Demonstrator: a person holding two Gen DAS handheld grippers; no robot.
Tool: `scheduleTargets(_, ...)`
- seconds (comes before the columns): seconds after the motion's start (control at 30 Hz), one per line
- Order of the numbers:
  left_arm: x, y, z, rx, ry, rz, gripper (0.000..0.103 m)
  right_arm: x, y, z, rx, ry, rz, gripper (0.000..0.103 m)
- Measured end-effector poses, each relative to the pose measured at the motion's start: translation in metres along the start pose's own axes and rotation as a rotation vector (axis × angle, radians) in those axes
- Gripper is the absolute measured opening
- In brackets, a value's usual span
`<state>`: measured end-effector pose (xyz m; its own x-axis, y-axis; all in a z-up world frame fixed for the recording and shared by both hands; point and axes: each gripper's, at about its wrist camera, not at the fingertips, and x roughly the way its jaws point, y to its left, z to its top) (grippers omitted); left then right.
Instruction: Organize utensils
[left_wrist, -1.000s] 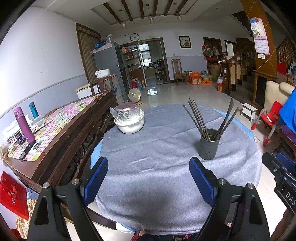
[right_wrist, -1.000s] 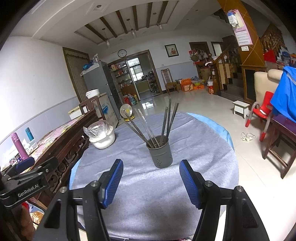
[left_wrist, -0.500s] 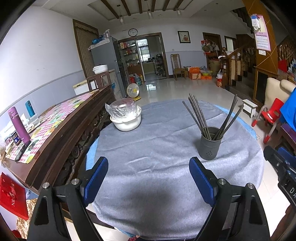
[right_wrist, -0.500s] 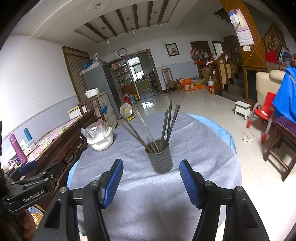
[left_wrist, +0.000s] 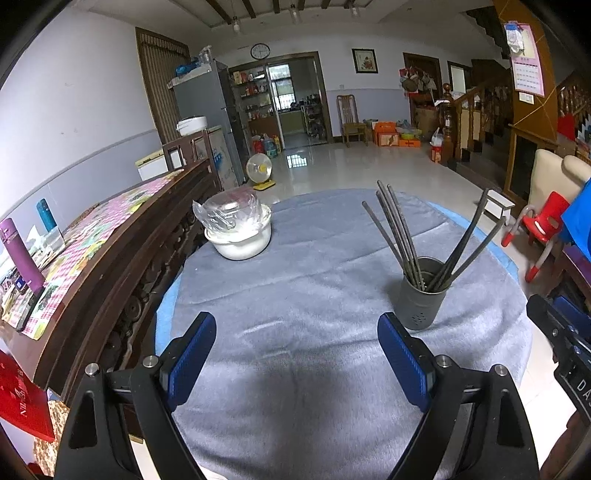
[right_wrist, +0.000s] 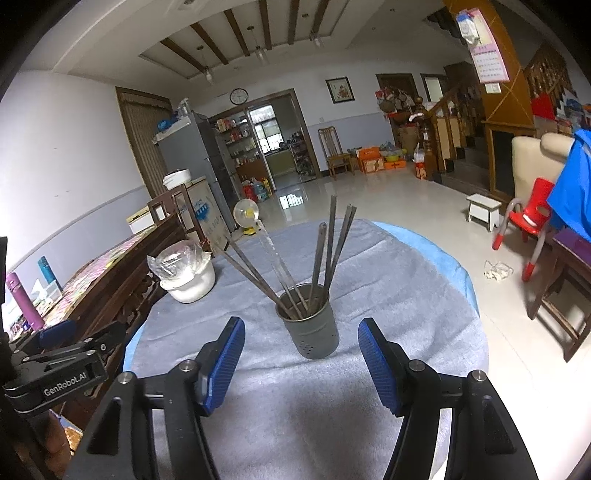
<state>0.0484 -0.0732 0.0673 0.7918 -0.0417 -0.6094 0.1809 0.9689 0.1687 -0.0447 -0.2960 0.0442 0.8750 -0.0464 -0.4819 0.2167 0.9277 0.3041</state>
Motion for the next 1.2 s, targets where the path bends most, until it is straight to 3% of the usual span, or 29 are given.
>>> scheduleTargets(1.2, 0.009, 0.005, 0.002, -0.019, 0.003, -0.027, 0.089, 0.011, 0.02, 0.008, -0.042, 0.0, 0.016, 0.068)
